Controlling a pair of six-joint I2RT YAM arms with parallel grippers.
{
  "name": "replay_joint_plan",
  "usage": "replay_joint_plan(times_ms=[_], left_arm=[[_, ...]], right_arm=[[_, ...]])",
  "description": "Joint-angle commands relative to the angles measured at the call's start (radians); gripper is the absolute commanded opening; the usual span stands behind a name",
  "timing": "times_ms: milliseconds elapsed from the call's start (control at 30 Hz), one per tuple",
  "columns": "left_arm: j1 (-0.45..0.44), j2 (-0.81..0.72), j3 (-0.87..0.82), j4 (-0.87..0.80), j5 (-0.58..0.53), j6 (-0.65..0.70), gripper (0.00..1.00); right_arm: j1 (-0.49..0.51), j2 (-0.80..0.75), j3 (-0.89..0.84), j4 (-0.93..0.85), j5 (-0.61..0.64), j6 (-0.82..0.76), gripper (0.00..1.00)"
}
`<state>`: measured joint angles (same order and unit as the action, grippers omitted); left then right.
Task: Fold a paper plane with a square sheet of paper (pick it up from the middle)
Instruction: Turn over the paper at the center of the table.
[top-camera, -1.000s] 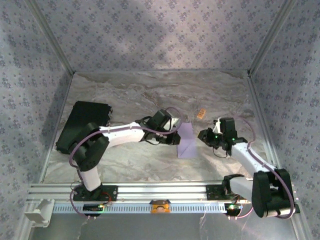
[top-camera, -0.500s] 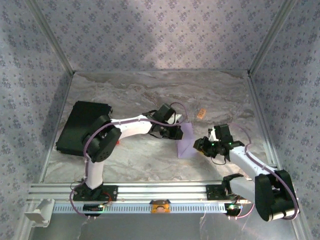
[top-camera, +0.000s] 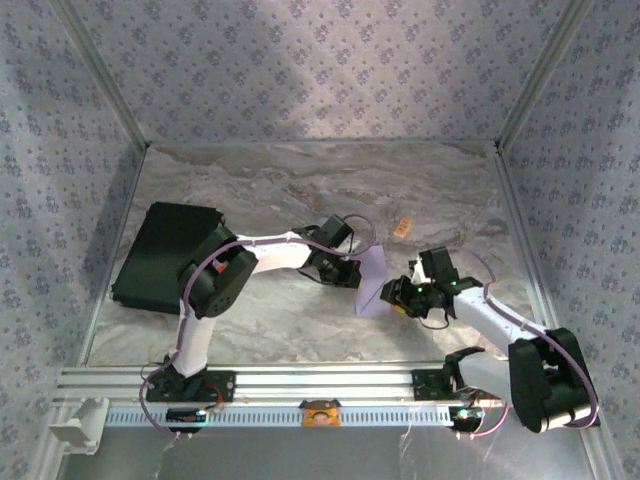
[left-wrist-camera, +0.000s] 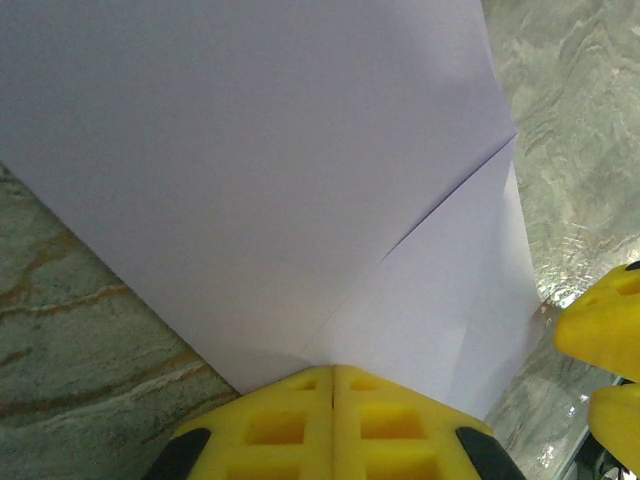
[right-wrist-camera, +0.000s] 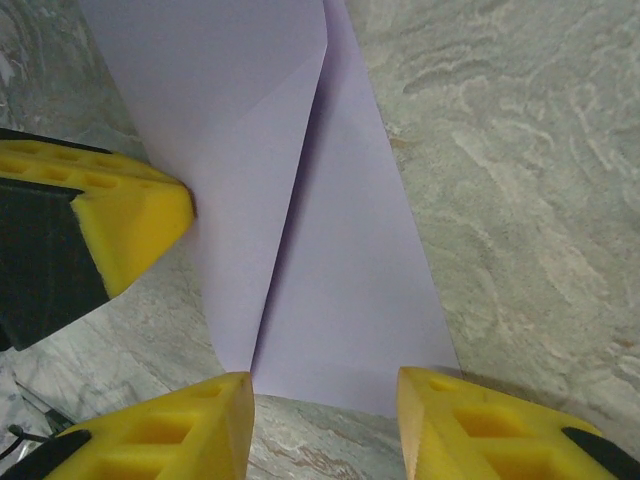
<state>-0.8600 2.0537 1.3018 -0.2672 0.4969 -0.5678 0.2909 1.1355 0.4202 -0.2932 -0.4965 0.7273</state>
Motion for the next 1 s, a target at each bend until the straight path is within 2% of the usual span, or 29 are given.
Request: replay_joint_plan(times_ms=[0,300,700,967], left_arm=[[-0.017,0.015,0.008,-0.049,-0.012,0.019,0.04],[-0.019,0.006,-0.014,-0.037,-0.014,0.017,0.02],[-0.017,-0.006,-0.039,-0.02,-0.013,0.019,0.02],[-0.014,-0.007,-0.039,-0.017,-0.015,0.016,0.01]], right_arm=[[0.016,0.024,0.032,-0.06,0.033,-0.011,0.44],[0.03,0.079,0.052,-0.064,0.075,-0.012,0.46],[0.019,0.151,0.091,0.095,-0.058,-0.013,0.48],[-0.021,0.187,0.14,0.119,-0.093,-0.06,0.49]])
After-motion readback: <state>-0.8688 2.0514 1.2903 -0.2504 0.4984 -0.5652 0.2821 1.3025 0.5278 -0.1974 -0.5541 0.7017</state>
